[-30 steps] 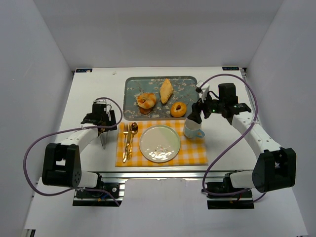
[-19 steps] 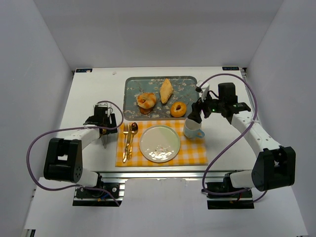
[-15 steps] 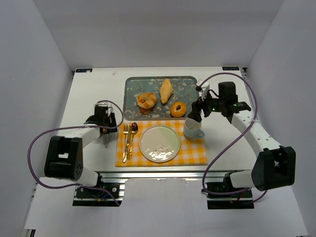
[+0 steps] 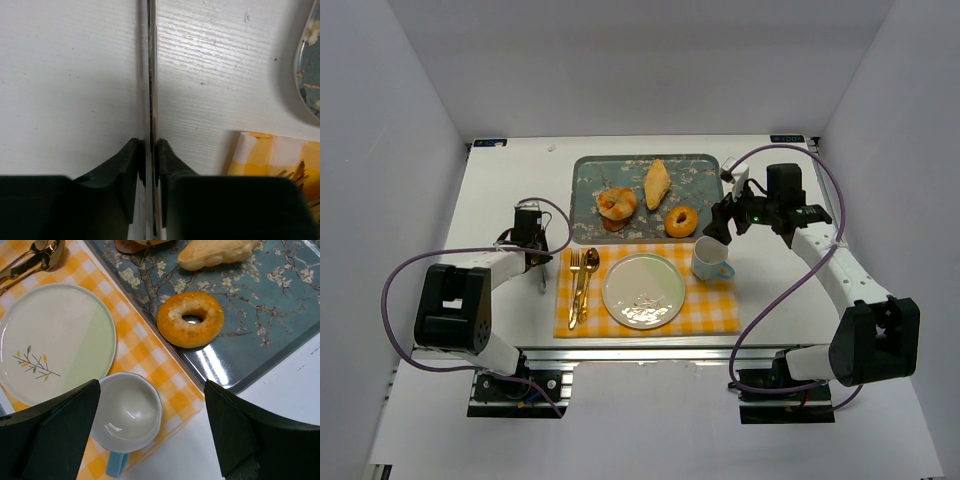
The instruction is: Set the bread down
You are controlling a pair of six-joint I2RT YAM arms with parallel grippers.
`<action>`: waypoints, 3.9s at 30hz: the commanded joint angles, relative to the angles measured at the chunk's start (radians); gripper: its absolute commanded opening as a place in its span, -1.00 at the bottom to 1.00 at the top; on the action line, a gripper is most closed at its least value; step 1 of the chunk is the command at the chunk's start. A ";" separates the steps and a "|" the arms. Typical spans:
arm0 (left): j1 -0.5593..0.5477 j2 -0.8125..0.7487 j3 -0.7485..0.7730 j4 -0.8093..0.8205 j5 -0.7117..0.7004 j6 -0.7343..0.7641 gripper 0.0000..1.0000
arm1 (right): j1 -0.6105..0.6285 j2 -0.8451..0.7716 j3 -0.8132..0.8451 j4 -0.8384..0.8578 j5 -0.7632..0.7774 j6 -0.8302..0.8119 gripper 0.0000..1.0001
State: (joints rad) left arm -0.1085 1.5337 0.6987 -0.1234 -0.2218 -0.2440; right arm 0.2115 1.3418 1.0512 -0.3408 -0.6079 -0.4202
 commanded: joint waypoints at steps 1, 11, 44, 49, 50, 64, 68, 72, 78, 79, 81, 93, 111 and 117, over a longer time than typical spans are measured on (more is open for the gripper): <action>0.000 0.008 0.002 -0.073 0.004 -0.005 -0.53 | -0.009 -0.006 0.046 0.011 -0.006 0.006 0.79; 0.000 -0.231 0.076 -0.165 0.185 -0.080 -0.35 | -0.017 -0.012 0.049 0.010 -0.012 0.009 0.79; -0.011 -0.119 0.196 -0.056 0.680 -0.347 0.19 | -0.032 -0.061 0.006 0.022 -0.029 0.017 0.79; -0.011 -0.106 0.183 -0.047 0.690 -0.354 -0.10 | -0.032 -0.062 0.004 0.026 -0.027 0.020 0.79; -0.011 -0.107 0.179 -0.042 0.691 -0.357 -0.18 | -0.034 -0.061 0.004 0.026 -0.027 0.020 0.79; -0.011 -0.293 0.113 -0.013 0.757 -0.353 -0.79 | -0.035 -0.069 0.001 0.016 -0.036 0.017 0.79; -0.011 -0.391 0.064 -0.058 0.814 -0.339 -0.80 | -0.037 -0.072 -0.002 0.016 -0.041 0.014 0.79; -0.011 -0.516 -0.051 -0.052 0.904 -0.359 -0.81 | -0.035 -0.072 -0.005 0.013 -0.044 0.009 0.79; -0.026 -0.598 -0.136 -0.126 1.016 -0.391 -0.81 | -0.037 -0.066 -0.007 0.008 -0.052 -0.002 0.79; -0.031 -0.618 -0.145 -0.136 1.023 -0.391 -0.81 | -0.037 -0.064 -0.007 0.006 -0.055 -0.006 0.79; -0.043 -0.635 -0.153 -0.169 1.038 -0.391 -0.79 | -0.035 -0.058 -0.008 0.008 -0.058 -0.009 0.79; -0.191 -0.636 -0.206 -0.294 0.995 -0.396 -0.66 | -0.035 -0.047 -0.002 0.042 -0.073 -0.002 0.79; -0.204 -0.757 -0.139 -0.446 0.797 -0.394 0.08 | -0.037 -0.078 -0.026 0.028 -0.081 0.008 0.79; -0.204 -0.784 -0.084 -0.427 0.730 -0.413 0.07 | -0.035 -0.078 -0.028 0.028 -0.084 0.006 0.79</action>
State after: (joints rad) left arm -0.3099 0.7639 0.5549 -0.5697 0.5549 -0.6456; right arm 0.1787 1.2907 1.0245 -0.3340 -0.6659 -0.4183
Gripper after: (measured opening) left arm 0.539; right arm 0.895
